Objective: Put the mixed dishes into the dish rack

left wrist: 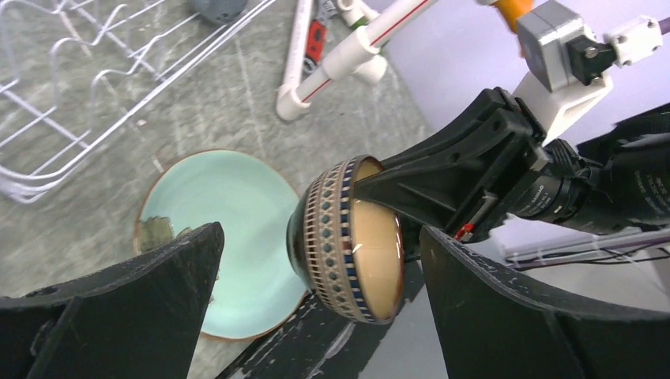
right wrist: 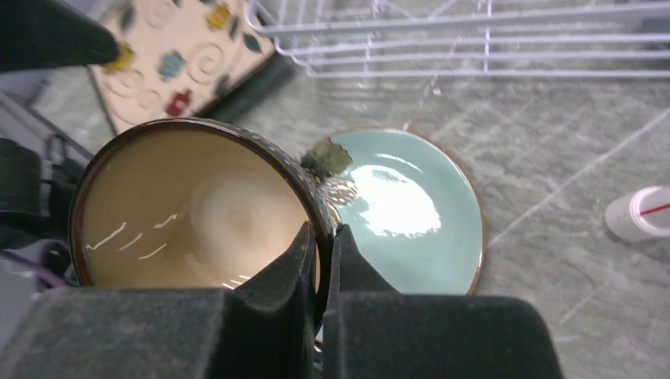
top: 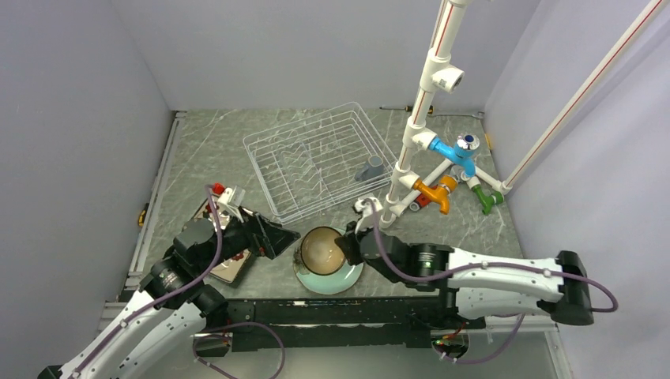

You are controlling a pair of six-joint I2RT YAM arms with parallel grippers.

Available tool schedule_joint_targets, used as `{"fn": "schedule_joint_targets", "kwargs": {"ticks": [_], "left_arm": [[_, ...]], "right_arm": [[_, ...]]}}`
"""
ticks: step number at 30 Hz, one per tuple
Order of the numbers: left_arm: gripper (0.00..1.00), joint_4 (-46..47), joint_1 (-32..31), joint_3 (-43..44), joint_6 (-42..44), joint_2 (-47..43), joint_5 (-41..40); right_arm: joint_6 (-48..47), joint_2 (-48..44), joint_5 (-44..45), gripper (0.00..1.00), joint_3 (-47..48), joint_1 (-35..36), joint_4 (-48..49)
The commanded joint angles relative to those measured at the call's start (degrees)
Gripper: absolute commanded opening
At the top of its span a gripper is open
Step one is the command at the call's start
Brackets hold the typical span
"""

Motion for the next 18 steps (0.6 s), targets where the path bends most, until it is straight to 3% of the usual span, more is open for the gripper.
{"fn": "schedule_joint_targets", "kwargs": {"ticks": [1,11,18], "left_arm": [[0.99,7.61,0.34,0.98,-4.7,1.44,5.95],[0.99,23.77,0.33,-6.1,-9.14,2.15,16.03],[0.99,38.19,0.29,-7.51,-14.5,8.81,27.27]], "right_arm": [[-5.3,-7.87,-0.93,0.0,-2.65,0.31,14.16],[-7.25,-14.37,-1.05,0.0,-1.67,0.32,14.4],[-8.19,-16.83,-0.04,0.0,-2.0,0.32,15.9]]}}
